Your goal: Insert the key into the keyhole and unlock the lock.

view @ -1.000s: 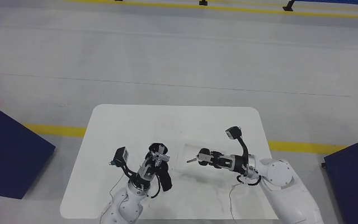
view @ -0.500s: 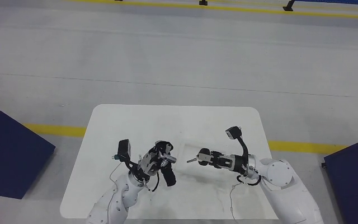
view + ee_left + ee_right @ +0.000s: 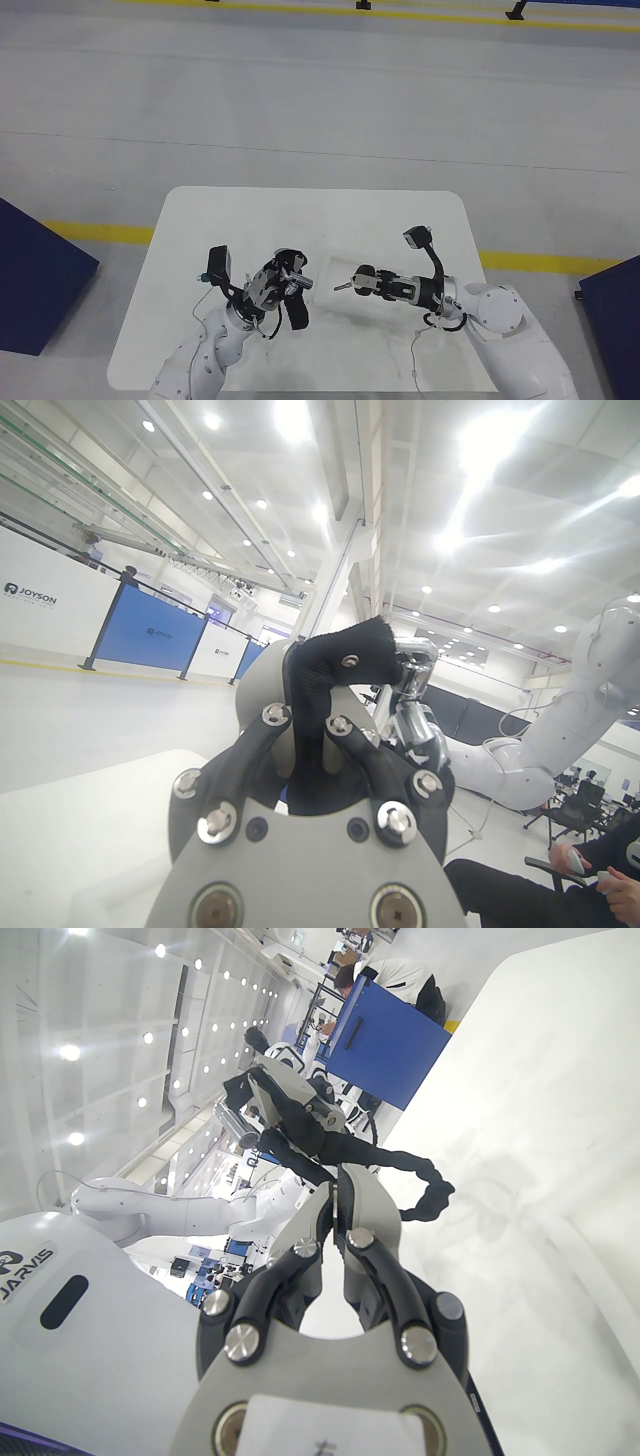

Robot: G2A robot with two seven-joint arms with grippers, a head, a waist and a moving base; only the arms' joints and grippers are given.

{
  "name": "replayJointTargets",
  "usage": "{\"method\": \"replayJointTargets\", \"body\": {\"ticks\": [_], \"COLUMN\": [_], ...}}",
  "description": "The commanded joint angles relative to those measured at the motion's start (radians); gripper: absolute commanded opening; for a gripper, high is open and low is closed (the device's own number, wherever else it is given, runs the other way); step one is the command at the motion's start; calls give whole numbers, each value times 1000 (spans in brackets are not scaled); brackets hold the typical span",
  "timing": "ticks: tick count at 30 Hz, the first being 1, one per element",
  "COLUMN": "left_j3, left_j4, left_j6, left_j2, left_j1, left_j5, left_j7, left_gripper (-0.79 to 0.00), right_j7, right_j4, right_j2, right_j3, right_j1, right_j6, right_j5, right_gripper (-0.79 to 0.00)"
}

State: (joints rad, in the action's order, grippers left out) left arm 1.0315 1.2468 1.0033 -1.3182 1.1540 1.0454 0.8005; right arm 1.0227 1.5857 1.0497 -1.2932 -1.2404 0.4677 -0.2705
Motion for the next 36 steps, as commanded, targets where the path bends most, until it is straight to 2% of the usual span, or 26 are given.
{"method": "replayJointTargets", "body": {"ticks": [1,3,5,12,20,29,36], "left_j3": [12,14,11,-31,-117,-204,-209], "left_j4": [7,7,3,22,-1,8,9], "left_j6": [-43,-31,-57,-186,-319,-366,-365], "left_j2": [1,-1,-3,-14,-10,2,3], "left_j1": [2,12,10,9,-24,-50,-51], "left_j5": [16,26,73,127,150,22,17], "left_j7": [-15,42,73,203,336,383,382], "left_gripper": [-785,-785,-785,-785,-785,-785,-785], "right_j7": [0,-21,-52,-68,-68,-78,-78], "right_j4": [0,0,-2,-15,13,34,36], "right_j2": [0,1,2,8,16,25,25], "right_j3": [0,2,4,11,28,42,38], "right_j1": [0,-7,-19,-59,-86,-89,-85], "right_j6": [0,-15,-46,-167,-280,-362,-351], "right_j5": [0,-7,-28,-211,-390,-502,-496], "right_gripper": [-785,-785,-785,-785,-785,-785,-785]}}
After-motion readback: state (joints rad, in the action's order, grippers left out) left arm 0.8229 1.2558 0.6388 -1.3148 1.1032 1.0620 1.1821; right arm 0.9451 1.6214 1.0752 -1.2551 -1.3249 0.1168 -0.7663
